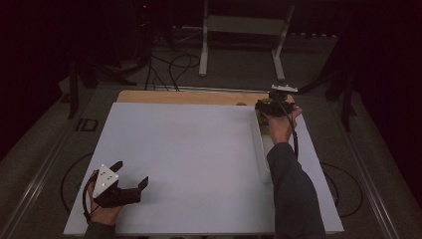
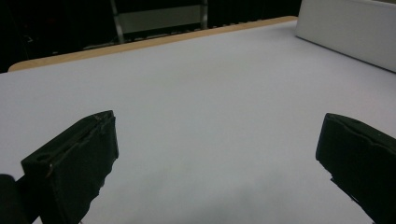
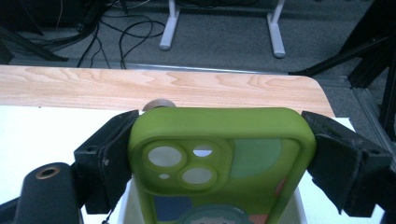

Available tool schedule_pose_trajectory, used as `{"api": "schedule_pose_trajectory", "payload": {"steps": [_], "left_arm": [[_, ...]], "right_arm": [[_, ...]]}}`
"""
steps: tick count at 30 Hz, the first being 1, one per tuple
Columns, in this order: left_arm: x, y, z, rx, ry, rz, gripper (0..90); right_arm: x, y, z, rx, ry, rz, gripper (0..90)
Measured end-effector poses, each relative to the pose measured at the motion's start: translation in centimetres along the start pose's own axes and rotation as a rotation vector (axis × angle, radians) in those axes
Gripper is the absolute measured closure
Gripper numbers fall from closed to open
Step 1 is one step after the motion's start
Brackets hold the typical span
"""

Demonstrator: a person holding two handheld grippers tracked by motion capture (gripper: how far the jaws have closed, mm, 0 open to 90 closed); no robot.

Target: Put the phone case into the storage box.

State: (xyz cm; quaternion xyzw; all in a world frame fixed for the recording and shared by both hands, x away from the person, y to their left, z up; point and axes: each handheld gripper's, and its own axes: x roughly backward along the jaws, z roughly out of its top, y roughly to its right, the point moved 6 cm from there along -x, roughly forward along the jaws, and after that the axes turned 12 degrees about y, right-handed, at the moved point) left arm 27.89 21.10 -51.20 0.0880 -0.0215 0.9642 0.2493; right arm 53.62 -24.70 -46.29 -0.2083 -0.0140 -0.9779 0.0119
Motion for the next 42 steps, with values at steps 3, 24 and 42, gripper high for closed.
{"api": "schedule_pose_trajectory", "payload": {"steps": [3, 24, 42], "left_arm": [[0.0, 0.0, 0.0, 0.0, 0.0, 0.001, 0.0], [0.1, 0.0, 0.0, 0.001, 0.003, 0.0, 0.0], [0.0, 0.1, 0.0, 0.0, 0.003, -0.002, 0.0]], "right_arm": [[0.0, 0.1, 0.0, -0.013, 0.005, -0.009, 14.6], [0.6, -0.3, 0.5, -0.02, 0.066, 0.04, 7.3], [2.7, -1.0, 1.0, -0.008, 0.07, 0.144, 7.7]]}}
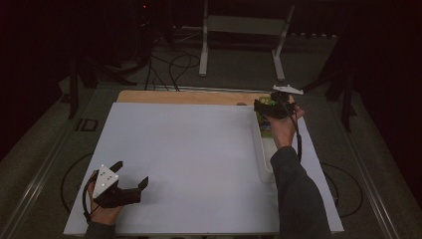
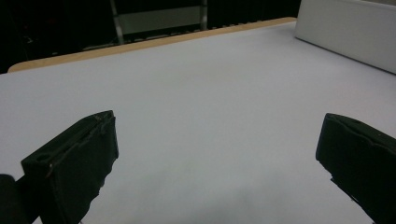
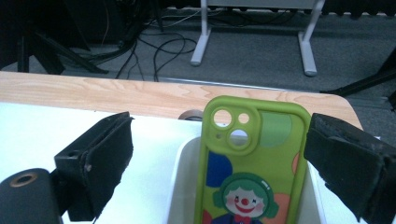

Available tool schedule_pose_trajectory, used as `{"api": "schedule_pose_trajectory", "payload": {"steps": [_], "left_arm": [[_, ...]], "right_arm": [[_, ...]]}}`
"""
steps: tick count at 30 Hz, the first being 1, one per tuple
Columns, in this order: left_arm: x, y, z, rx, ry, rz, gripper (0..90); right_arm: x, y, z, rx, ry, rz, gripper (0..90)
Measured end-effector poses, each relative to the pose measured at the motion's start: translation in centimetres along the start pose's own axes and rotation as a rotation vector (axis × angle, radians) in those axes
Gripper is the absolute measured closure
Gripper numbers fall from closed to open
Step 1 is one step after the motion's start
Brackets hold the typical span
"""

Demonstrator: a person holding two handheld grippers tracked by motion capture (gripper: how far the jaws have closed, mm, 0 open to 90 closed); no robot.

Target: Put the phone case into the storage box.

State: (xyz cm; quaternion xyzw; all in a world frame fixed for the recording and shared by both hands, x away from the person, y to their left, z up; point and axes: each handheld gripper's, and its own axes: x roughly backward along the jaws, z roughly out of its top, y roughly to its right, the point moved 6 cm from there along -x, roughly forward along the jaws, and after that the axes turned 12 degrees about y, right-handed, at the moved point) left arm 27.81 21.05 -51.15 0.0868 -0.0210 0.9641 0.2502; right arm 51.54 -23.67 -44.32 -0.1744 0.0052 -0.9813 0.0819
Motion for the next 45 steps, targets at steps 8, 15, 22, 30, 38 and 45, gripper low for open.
{"api": "schedule_pose_trajectory", "payload": {"steps": [8, 15, 22, 30, 38, 45], "left_arm": [[0.0, 0.0, 0.0, 0.001, 0.0, 0.0, 0.0], [0.0, 0.0, 0.0, 0.002, 0.001, -0.001, 0.0], [0.0, 0.1, 0.0, 0.001, -0.001, -0.004, 0.0], [-0.1, 0.1, 0.0, 0.002, -0.002, -0.007, 0.0], [-0.1, 0.1, 0.0, 0.003, -0.002, -0.007, 0.0], [-0.1, 0.1, 0.0, 0.004, -0.001, -0.007, 0.0]], "right_arm": [[1.1, -1.4, 0.3, 0.06, -0.007, 0.077, 7.9], [2.4, -2.8, 0.7, 0.109, -0.001, 0.128, 7.9], [3.6, -3.9, 0.3, 0.141, 0.008, 0.172, 7.9], [5.3, -4.8, 0.2, 0.172, 0.033, 0.216, 8.0], [7.6, -5.3, -0.1, 0.157, 0.076, 0.26, 8.3], [9.4, -5.9, -1.1, 0.159, 0.095, 0.3, 8.4]]}}
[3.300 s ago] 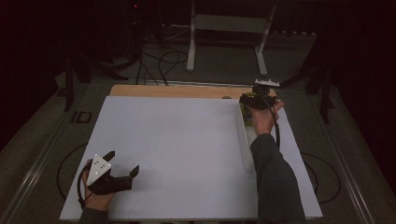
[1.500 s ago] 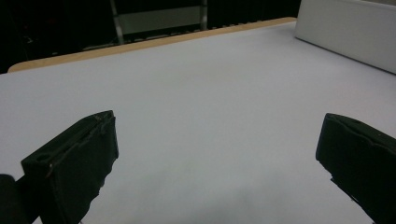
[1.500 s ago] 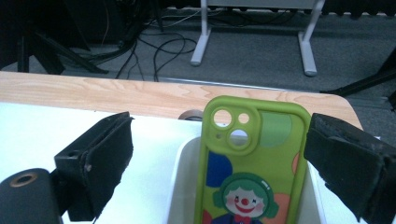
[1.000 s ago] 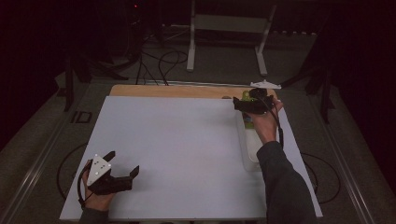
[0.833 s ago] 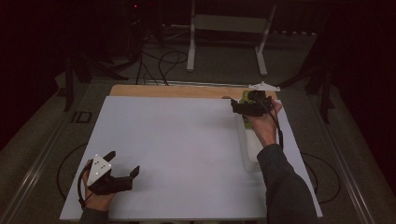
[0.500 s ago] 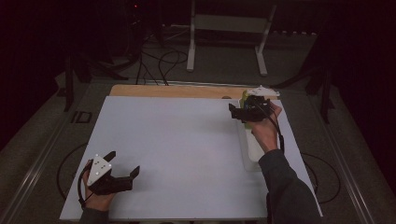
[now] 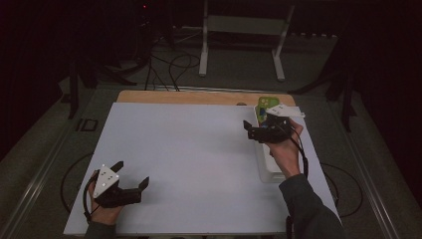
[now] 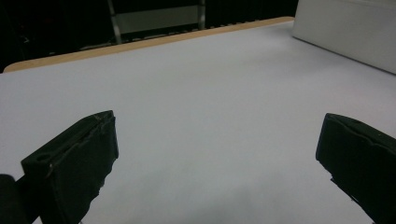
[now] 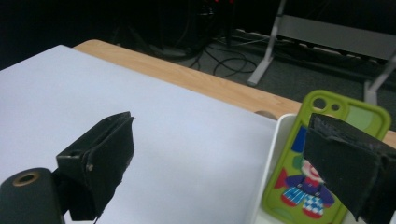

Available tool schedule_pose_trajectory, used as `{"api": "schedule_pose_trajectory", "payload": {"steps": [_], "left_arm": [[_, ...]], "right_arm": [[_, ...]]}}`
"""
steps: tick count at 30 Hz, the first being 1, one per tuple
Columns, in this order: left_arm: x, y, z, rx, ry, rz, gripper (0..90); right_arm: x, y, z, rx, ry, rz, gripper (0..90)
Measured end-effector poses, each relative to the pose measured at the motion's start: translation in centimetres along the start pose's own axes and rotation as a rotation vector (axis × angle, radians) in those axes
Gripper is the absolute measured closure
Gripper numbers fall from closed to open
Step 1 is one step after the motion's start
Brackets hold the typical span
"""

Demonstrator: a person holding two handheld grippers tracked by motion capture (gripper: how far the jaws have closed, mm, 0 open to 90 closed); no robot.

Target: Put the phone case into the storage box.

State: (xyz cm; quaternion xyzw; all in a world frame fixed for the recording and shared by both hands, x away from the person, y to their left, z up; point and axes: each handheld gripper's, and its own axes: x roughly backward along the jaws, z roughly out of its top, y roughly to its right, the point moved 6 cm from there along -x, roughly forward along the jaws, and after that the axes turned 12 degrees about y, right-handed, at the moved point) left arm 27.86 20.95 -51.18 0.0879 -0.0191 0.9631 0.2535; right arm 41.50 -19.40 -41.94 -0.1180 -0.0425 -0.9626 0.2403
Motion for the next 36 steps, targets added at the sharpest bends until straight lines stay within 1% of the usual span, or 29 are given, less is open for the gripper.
{"api": "schedule_pose_trajectory", "payload": {"steps": [1, 5, 13, 16, 17, 19, 27, 28, 30, 36], "left_arm": [[0.0, 0.0, 0.0, 0.0, 0.0, 0.0, 0.0], [0.0, 0.0, 0.0, 0.0, 0.0, 0.0, 0.0], [0.0, 0.0, 0.0, 0.001, 0.002, 0.0, 0.0], [0.0, 0.0, 0.0, 0.002, 0.003, 0.0, 0.0], [0.0, 0.0, 0.0, 0.002, 0.003, 0.0, 0.0], [0.0, 0.0, 0.0, 0.001, 0.003, 0.0, 0.0], [0.1, 0.0, 0.0, 0.0, 0.002, -0.002, 0.0], [0.1, 0.0, 0.0, 0.0, 0.002, -0.002, 0.0], [0.1, 0.0, 0.1, -0.001, 0.003, -0.004, 0.0], [0.1, 0.0, 0.1, -0.003, 0.003, -0.009, 0.0]], "right_arm": [[0.2, -0.2, -0.2, 0.001, -0.005, 0.004, 8.4], [1.0, -0.9, -0.8, 0.014, 0.001, 0.018, 8.3], [2.7, -2.4, -1.8, 0.005, 0.016, 0.046, 8.4], [3.3, -2.8, -2.3, -0.01, 0.017, 0.057, 8.4], [3.5, -3.0, -2.5, -0.012, 0.025, 0.059, 8.4], [4.0, -3.2, -3.0, -0.007, 0.029, 0.055, 8.4], [5.7, -3.9, -5.2, -0.047, 0.062, 0.071, 8.6], [5.7, -3.9, -5.2, -0.047, 0.062, 0.071, 8.6], [6.2, -4.2, -6.1, -0.043, 0.074, 0.07, 8.6], [6.9, -4.6, -7.5, -0.062, 0.099, 0.093, 8.6]]}}
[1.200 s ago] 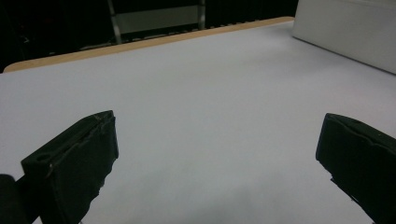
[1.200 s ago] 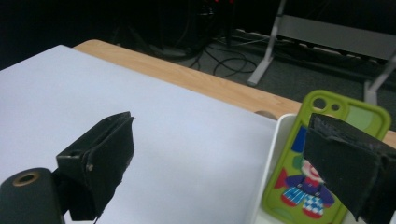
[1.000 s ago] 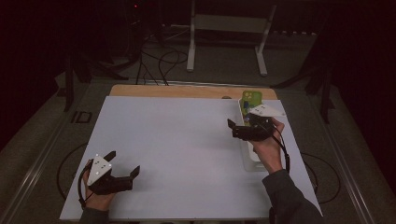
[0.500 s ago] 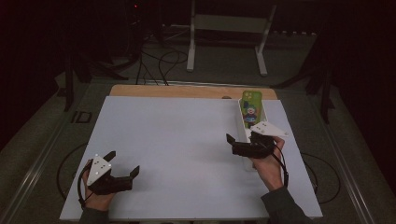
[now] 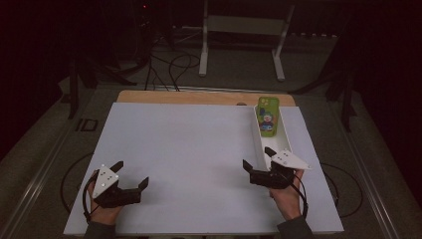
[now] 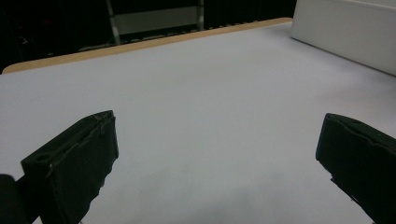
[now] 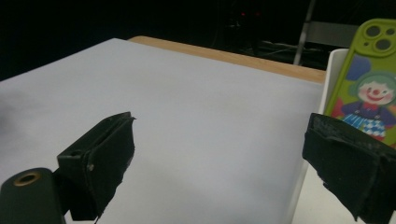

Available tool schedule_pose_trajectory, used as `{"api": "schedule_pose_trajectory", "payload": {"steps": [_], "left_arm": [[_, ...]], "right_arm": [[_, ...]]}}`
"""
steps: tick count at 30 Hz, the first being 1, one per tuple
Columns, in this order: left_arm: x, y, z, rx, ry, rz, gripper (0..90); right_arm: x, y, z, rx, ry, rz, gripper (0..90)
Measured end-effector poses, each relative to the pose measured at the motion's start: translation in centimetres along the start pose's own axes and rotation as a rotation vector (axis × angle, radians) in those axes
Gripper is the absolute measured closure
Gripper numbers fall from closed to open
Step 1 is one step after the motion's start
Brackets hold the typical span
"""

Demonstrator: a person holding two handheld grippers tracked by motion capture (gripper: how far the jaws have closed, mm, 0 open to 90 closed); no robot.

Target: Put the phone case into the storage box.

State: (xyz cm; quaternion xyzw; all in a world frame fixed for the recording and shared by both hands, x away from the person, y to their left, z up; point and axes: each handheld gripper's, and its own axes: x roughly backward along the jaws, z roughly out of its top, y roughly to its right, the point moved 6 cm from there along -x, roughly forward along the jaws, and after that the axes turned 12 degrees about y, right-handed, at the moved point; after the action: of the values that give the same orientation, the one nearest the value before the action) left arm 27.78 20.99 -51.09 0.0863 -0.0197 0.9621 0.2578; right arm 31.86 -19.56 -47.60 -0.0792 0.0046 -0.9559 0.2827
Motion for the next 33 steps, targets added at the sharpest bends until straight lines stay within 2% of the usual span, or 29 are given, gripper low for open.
{"api": "schedule_pose_trajectory", "payload": {"steps": [4, 7, 12, 17, 23, 27, 33], "left_arm": [[0.0, 0.0, 0.0, -0.001, 0.003, -0.006, 0.0], [0.1, 0.1, 0.1, 0.0, 0.007, -0.012, 0.0], [0.1, 0.2, 0.1, -0.005, 0.009, -0.025, 0.0], [0.2, 0.4, 0.2, -0.01, 0.014, -0.035, 0.0], [0.1, 0.6, 0.2, -0.012, 0.019, -0.052, 0.0], [0.1, 0.7, 0.3, -0.012, 0.02, -0.054, 0.0], [0.1, 0.7, 0.2, -0.011, 0.02, -0.056, 0.0]], "right_arm": [[0.5, -0.1, -0.7, 0.001, 0.008, 0.015, 8.6], [1.0, -0.2, -0.6, 0.014, 0.027, 0.022, 8.6], [1.9, -0.2, -0.7, 0.003, 0.061, 0.031, 8.6], [3.3, -0.4, -0.9, 0.026, 0.101, 0.036, 8.6], [4.5, -0.7, -1.5, 0.034, 0.112, 0.05, 8.6], [4.4, -1.0, -2.3, 0.057, 0.093, 0.051, 8.6], [4.2, -1.1, -2.5, 0.081, 0.091, 0.058, 8.6]]}}
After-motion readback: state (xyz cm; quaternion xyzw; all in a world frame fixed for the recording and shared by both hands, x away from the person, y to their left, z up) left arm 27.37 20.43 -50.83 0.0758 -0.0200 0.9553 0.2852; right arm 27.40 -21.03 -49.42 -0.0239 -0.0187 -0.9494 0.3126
